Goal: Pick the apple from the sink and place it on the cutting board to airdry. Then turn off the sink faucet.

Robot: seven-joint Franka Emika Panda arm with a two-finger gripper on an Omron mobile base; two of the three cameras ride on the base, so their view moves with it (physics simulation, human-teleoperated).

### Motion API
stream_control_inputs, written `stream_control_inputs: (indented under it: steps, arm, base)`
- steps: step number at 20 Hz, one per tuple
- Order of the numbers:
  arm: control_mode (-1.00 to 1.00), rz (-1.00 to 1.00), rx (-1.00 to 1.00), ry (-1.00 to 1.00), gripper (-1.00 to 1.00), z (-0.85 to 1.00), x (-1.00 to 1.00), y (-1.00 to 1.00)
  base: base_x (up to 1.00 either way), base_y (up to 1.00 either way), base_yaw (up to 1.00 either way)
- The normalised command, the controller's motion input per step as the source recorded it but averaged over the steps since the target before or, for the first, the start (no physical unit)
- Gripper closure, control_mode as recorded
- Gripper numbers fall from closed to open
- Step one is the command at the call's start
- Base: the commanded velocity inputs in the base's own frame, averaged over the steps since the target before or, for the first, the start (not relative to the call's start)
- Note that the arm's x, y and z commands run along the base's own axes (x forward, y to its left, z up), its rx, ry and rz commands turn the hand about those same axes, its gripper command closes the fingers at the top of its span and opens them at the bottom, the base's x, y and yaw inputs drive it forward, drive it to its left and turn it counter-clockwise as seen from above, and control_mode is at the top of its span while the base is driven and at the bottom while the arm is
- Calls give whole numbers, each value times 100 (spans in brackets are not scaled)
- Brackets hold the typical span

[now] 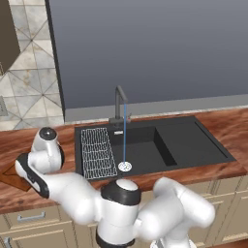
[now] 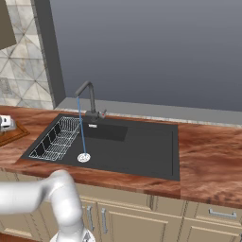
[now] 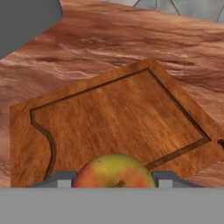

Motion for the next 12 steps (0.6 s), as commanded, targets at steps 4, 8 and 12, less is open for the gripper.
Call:
stream_control_inputs:
  steps: [4,8,12]
  arm:
    - [-100,0,-1,2,100,-16,14,16]
    - [-100,0,-1,3,100,-18,17,16]
    - [-100,0,0,3,100,-18,18,15]
  base:
    - [0,0,0]
    - [0,0,0]
    - [0,0,0]
